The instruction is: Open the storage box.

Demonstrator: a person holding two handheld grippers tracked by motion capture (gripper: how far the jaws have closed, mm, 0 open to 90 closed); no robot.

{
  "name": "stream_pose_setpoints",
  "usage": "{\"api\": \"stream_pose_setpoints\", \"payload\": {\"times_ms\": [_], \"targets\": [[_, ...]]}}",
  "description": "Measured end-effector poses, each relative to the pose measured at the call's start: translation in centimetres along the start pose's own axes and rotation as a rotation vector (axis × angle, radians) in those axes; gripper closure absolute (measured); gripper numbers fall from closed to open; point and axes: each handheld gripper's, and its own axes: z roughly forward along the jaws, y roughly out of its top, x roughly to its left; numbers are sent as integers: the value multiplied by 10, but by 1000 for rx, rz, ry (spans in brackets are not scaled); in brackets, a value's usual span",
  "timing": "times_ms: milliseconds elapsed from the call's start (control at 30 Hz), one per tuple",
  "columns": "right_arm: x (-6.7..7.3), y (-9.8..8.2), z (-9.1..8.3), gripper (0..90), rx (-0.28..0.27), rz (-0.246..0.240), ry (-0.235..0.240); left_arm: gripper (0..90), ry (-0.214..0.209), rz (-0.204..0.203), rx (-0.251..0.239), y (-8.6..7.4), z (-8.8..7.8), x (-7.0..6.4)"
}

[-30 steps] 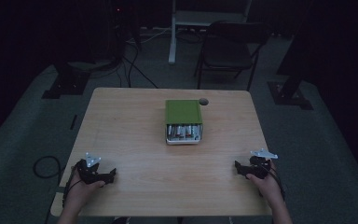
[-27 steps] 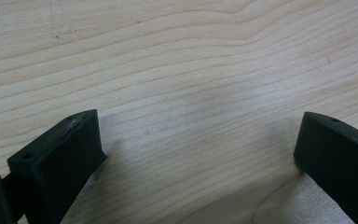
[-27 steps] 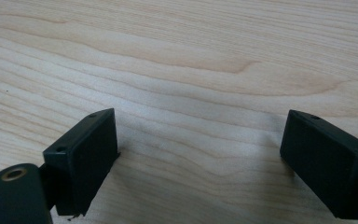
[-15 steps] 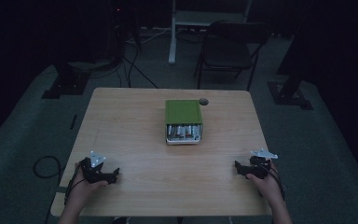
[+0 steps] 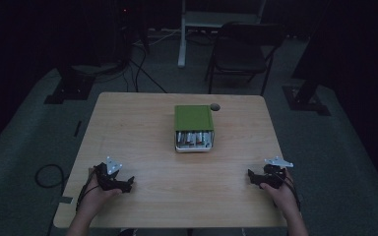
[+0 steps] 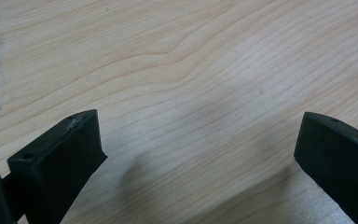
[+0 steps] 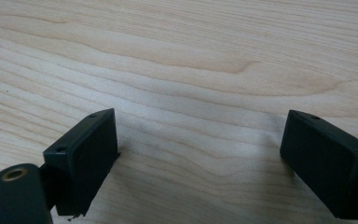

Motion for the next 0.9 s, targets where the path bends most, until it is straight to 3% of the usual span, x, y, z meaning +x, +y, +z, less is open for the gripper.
{"api": "stream_pose_setpoints", "payload": {"times_ms": [233, 367, 400, 467, 500, 533, 900], "targets": [[0, 0, 0, 106, 0, 0, 0, 12, -8, 59, -16, 9, 4, -11], [0, 0, 0, 106, 1, 0, 0, 12, 1, 103, -25, 16, 6, -19], [0, 0, 0, 106, 0, 0, 0, 12, 10, 130, -31, 20, 6, -23], [0, 0, 0, 106, 0, 0, 0, 12, 10, 130, -31, 20, 6, -23], [0, 0, 0, 106, 0, 0, 0, 12, 33, 180, -36, 24, 6, -28], [0, 0, 0, 106, 0, -1, 0, 12, 45, 204, -33, 26, 5, -31], [0, 0, 0, 106, 0, 0, 0, 11, 47, 352, -45, 44, 12, -60]]}}
